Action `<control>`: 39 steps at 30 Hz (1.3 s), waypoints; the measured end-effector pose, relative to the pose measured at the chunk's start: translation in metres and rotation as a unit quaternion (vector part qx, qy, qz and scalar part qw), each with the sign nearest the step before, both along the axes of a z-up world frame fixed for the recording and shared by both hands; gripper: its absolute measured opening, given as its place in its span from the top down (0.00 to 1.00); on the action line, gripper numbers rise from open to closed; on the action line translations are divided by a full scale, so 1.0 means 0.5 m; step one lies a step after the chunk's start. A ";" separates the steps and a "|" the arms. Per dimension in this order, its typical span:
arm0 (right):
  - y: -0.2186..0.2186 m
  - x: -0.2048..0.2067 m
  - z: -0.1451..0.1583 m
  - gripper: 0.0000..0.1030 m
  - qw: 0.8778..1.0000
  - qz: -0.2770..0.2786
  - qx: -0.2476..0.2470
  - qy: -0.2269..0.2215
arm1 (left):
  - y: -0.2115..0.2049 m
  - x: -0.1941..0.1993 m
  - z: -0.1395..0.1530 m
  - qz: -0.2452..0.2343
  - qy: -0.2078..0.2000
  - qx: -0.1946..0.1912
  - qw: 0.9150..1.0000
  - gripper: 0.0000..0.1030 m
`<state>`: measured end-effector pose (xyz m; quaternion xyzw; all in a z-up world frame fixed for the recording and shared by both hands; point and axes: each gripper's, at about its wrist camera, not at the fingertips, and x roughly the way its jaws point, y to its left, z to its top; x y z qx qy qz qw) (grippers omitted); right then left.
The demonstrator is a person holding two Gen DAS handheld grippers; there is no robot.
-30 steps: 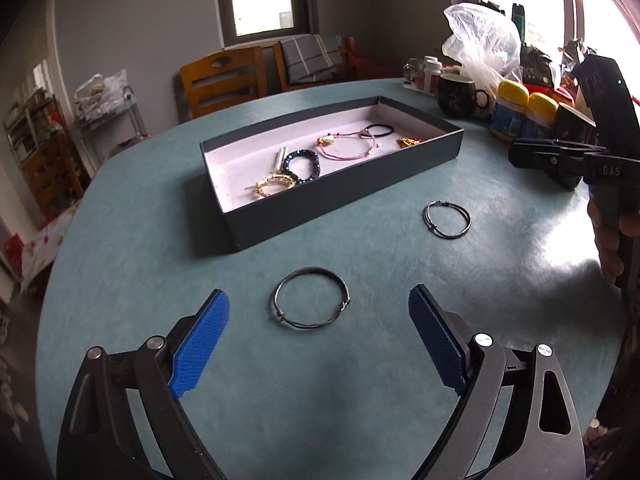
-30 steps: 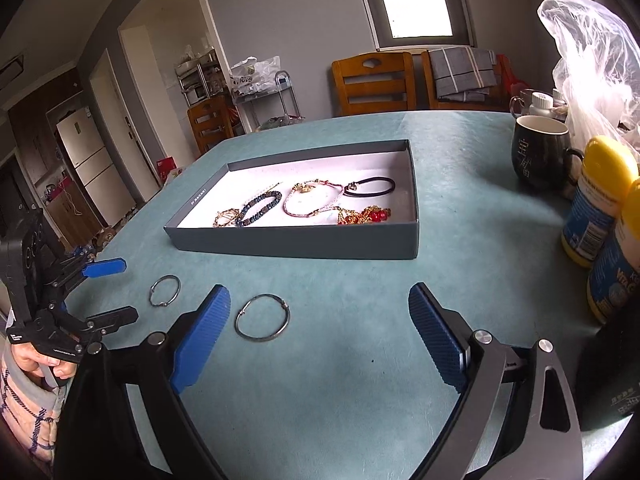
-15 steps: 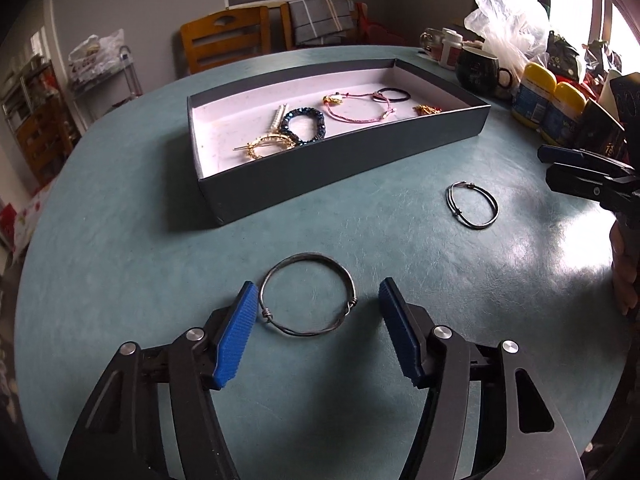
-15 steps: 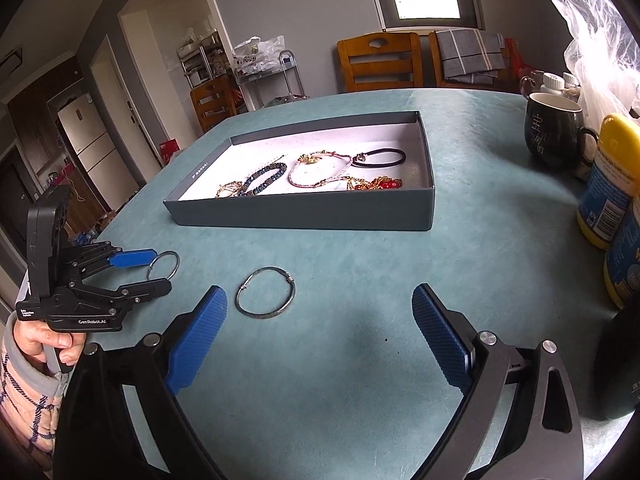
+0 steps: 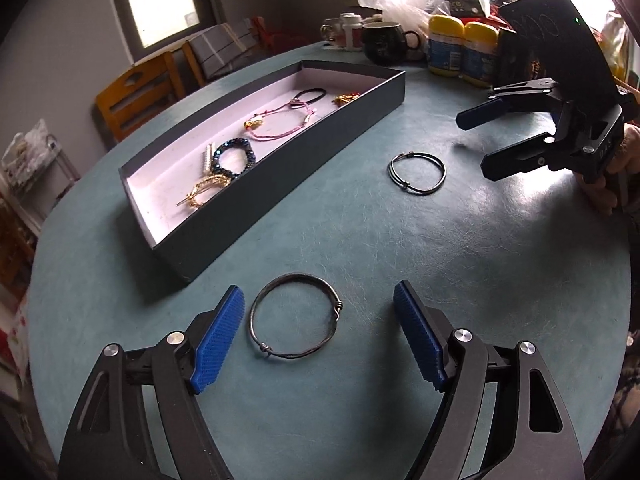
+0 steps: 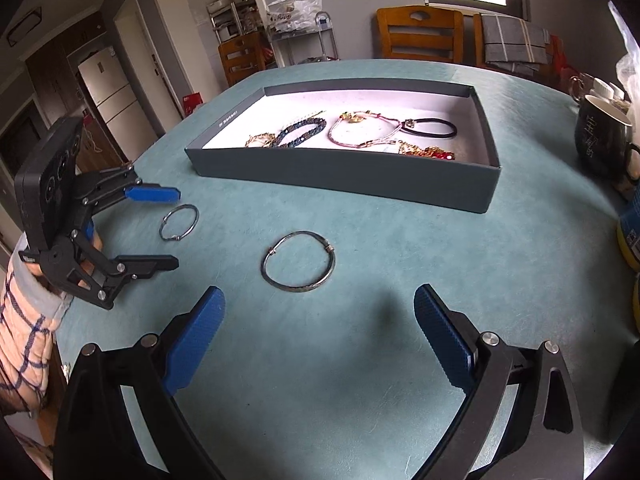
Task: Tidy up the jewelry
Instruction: 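Close the left gripper on the thin wire bangle while the right moves toward the clasp bangle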
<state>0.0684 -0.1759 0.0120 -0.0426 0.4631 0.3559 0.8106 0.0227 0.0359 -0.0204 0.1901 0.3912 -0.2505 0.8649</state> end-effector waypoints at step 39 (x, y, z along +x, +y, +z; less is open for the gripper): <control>0.084 0.013 -0.018 0.54 0.996 0.025 -0.080 -0.037 | 0.041 0.004 0.001 0.057 0.019 -0.028 0.998 0.51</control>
